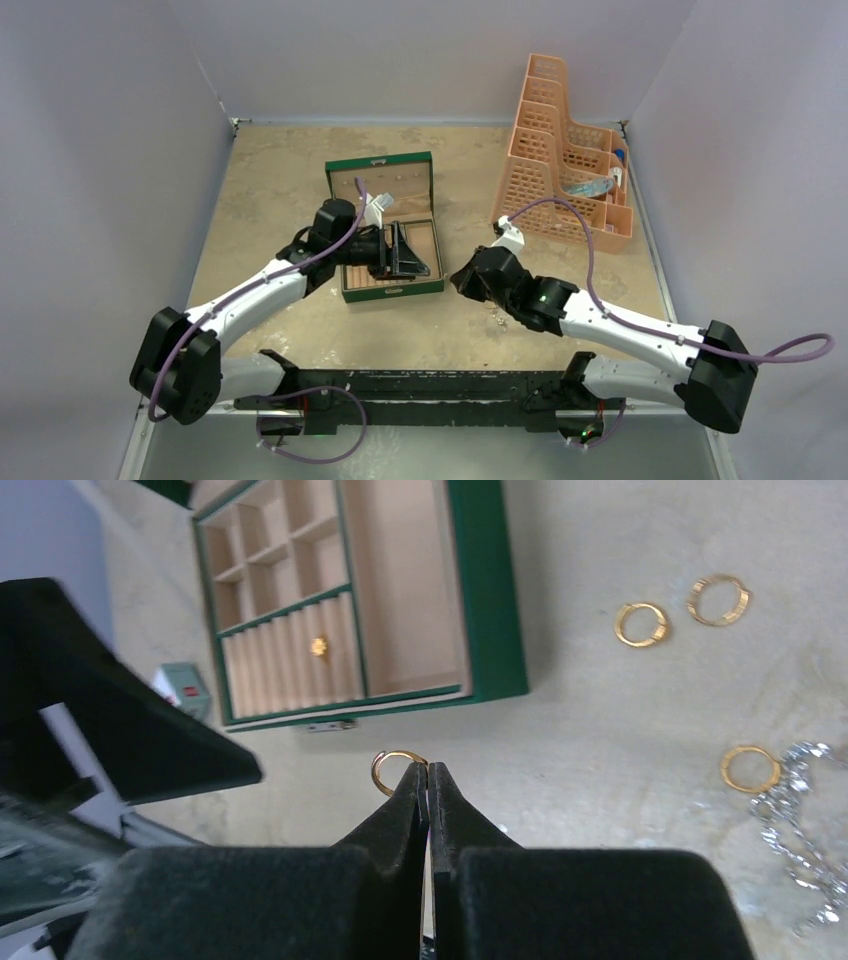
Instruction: Organize the mixed jewelry
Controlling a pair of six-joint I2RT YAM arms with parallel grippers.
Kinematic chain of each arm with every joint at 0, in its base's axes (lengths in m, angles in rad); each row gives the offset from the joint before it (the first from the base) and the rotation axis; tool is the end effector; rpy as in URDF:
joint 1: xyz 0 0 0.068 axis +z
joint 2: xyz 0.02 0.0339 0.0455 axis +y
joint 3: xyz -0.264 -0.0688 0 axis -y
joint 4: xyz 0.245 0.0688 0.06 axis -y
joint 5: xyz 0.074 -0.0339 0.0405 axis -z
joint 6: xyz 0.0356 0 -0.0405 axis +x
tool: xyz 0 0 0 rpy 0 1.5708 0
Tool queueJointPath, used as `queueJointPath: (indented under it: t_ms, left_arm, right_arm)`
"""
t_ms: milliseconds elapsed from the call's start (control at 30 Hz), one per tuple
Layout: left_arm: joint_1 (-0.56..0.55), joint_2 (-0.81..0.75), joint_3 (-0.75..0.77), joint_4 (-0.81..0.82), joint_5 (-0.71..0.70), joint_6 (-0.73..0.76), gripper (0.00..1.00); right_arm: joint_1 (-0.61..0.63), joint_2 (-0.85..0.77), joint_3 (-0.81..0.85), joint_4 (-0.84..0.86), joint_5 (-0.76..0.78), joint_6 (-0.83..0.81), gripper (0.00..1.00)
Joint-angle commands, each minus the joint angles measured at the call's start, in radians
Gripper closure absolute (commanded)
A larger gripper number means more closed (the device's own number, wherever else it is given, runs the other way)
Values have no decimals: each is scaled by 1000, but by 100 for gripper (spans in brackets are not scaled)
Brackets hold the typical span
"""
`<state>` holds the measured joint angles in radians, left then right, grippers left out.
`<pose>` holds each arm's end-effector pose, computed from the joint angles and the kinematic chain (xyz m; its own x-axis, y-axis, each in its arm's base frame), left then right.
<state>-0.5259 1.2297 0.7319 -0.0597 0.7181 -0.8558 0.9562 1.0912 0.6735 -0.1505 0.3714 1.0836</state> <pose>0.2141 -0.1514 0.2447 -0.9501 -0.1060 -0.2935 0.2189 0.4438 -0.8690 0.1471 0.1860 0.2455 -0.6621 0.4898 -0.5672 0.0004 0.7570 0.6534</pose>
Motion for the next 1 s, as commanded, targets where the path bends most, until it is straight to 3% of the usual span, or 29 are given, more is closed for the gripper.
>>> queueJointPath:
  t_ms: [0,333,700,967]
  left_arm:
    - [0,16,-21,227,83,-67,41]
    - [-17,108,-47,344,102,-73,44]
    - [-18,91,-70,411,87,-80,68]
    - [-18,87,-78,396,93,-62,72]
  right_arm:
    - [1,-31,-1,125,-37,-53,100]
    - [1,-65,-5,175,-108,-74,100]
    - [1,-51,1,202,-141,-73,100]
    - [1,-37,9,215,-147,-81,100]
